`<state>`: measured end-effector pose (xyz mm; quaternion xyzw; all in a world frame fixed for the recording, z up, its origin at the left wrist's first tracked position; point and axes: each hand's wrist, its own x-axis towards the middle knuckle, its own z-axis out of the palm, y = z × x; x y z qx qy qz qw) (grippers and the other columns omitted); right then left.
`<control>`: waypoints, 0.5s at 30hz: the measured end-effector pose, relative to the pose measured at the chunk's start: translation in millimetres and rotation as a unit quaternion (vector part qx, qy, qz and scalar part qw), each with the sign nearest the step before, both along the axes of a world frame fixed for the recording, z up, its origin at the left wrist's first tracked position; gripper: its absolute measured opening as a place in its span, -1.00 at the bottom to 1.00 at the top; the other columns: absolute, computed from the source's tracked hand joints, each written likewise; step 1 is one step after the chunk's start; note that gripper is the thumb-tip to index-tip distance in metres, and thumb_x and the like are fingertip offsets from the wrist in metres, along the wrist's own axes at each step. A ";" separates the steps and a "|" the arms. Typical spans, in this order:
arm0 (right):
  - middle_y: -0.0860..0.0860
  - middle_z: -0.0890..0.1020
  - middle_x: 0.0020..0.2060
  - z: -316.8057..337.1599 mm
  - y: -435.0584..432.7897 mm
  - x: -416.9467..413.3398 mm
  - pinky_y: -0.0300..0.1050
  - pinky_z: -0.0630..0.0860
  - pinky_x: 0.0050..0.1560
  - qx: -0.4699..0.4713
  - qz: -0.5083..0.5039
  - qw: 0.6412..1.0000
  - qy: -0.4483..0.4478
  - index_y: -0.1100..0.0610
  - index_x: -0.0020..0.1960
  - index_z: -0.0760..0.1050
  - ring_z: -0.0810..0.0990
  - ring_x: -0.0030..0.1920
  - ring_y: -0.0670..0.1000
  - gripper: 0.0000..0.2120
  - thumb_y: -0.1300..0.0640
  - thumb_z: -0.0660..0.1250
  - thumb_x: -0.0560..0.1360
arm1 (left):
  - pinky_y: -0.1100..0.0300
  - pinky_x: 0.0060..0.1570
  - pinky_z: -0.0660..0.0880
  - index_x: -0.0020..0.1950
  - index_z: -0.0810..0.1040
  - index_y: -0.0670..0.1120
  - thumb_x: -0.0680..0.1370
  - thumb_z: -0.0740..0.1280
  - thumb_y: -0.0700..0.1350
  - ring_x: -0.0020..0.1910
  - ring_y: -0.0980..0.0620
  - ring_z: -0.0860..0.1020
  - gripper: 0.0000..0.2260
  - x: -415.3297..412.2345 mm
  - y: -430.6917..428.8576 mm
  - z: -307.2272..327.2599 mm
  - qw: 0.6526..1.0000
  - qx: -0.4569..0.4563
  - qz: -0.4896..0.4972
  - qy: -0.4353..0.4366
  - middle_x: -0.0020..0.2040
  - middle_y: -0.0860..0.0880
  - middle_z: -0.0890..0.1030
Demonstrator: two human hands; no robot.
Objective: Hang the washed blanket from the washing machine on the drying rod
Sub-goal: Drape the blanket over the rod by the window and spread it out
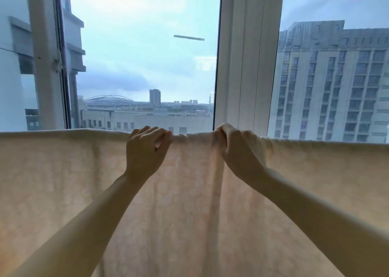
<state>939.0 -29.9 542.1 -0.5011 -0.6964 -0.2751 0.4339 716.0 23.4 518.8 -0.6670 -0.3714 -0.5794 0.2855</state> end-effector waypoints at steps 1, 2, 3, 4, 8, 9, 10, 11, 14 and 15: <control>-0.08 0.55 -0.43 4.8 -3.7 0.0 -0.14 0.49 -0.35 -0.017 0.004 1.000 -0.004 0.06 -0.05 0.51 0.53 -0.43 -0.06 -0.74 -0.01 0.11 0.64 | 0.15 -0.26 0.38 -0.30 0.59 -0.07 0.59 0.22 0.01 -0.38 0.06 0.50 -0.67 -1.1 -2.0 -0.4 1.000 -0.008 0.005 0.001 -0.40 0.05 0.57; -0.07 0.55 -0.41 11.0 -7.5 0.9 -0.20 0.40 -0.42 -0.034 0.002 0.999 -0.012 0.09 -0.06 0.50 0.50 -0.44 -0.09 -0.78 0.03 0.15 0.64 | 0.13 -0.25 0.40 -0.29 0.59 -0.08 0.59 0.21 0.00 -0.37 0.05 0.51 -0.67 -2.9 -4.0 -0.5 1.000 -0.014 0.011 0.004 -0.39 0.04 0.58; -0.06 0.55 -0.39 18.1 -11.4 3.5 -0.25 0.31 -0.45 -0.046 -0.004 0.999 -0.021 0.10 -0.06 0.49 0.47 -0.44 -0.11 -0.81 0.06 0.17 0.63 | 0.12 -0.24 0.41 -0.28 0.58 -0.08 0.60 0.19 0.01 -0.36 0.04 0.52 -0.66 -4.6 -6.0 -0.5 1.000 -0.020 0.016 0.010 -0.38 0.04 0.58; -0.05 0.56 -0.36 24.8 -14.3 7.3 -0.27 0.26 -0.45 -0.051 -0.011 0.998 -0.028 0.10 -0.05 0.48 0.45 -0.44 -0.11 -0.84 0.08 0.17 0.63 | 0.13 -0.23 0.41 -0.26 0.58 -0.08 0.61 0.15 0.02 -0.35 0.03 0.53 -0.65 -5.8 -8.3 -0.1 0.999 -0.030 0.022 0.018 -0.37 0.04 0.58; -0.01 0.61 -0.32 37.6 -16.6 24.6 -0.24 0.34 -0.40 -0.058 -0.018 0.998 -0.028 0.12 -0.01 0.53 0.54 -0.39 -0.04 -0.84 0.06 0.23 0.61 | 0.15 -0.08 0.44 -0.06 0.63 -0.07 0.63 0.05 0.06 -0.21 0.03 0.59 -0.61 2.4 -20.3 3.4 0.996 -0.076 0.028 0.029 -0.18 0.03 0.66; -0.02 0.61 -0.32 36.1 -15.3 27.9 -0.24 0.38 -0.38 -0.071 -0.013 0.997 -0.022 0.13 -0.02 0.54 0.55 -0.38 -0.05 -0.84 0.05 0.26 0.60 | 0.16 -0.03 0.44 0.00 0.63 -0.06 0.63 0.05 0.05 -0.17 0.04 0.60 -0.62 8.4 -23.9 2.9 0.996 -0.070 0.027 0.038 -0.13 0.03 0.67; -0.02 0.61 -0.32 34.4 -13.5 31.6 -0.22 0.44 -0.34 -0.086 -0.008 0.996 -0.014 0.14 -0.02 0.56 0.57 -0.37 -0.05 -0.84 0.06 0.28 0.58 | 0.16 0.02 0.44 0.07 0.63 -0.06 0.64 0.07 0.04 -0.12 0.04 0.61 -0.64 15.4 -26.5 2.0 0.996 -0.061 0.024 0.053 -0.07 0.03 0.68; -0.02 0.61 -0.31 32.7 -11.7 36.0 -0.18 0.51 -0.29 -0.100 -0.005 0.995 -0.003 0.15 -0.02 0.58 0.58 -0.35 -0.05 -0.84 0.07 0.29 0.57 | 0.15 0.07 0.43 0.13 0.62 -0.05 0.64 0.08 0.03 -0.08 0.05 0.62 -0.65 22.8 -28.0 0.9 0.996 -0.052 0.021 0.071 -0.02 0.03 0.68; -0.03 0.59 -0.30 33.5 -8.8 52.5 -0.16 0.56 -0.15 -0.123 0.000 0.992 0.032 0.18 -0.01 0.60 0.60 -0.30 -0.03 -0.85 0.12 0.31 0.56 | -0.03 0.17 0.44 0.18 0.59 -0.02 0.64 0.11 0.02 -0.02 0.06 0.61 -0.69 46.7 -28.8 0.2 0.992 -0.043 0.012 0.117 0.05 0.04 0.67; -0.04 0.58 -0.29 34.4 -9.4 57.3 -0.20 0.53 -0.16 -0.127 0.002 0.991 0.038 0.18 0.00 0.61 0.59 -0.29 -0.04 -0.85 0.13 0.31 0.56 | -0.05 0.14 0.45 0.18 0.59 -0.01 0.64 0.11 0.03 -0.03 0.04 0.62 -0.69 54.4 -28.0 0.8 0.991 -0.040 0.016 0.128 0.05 0.05 0.67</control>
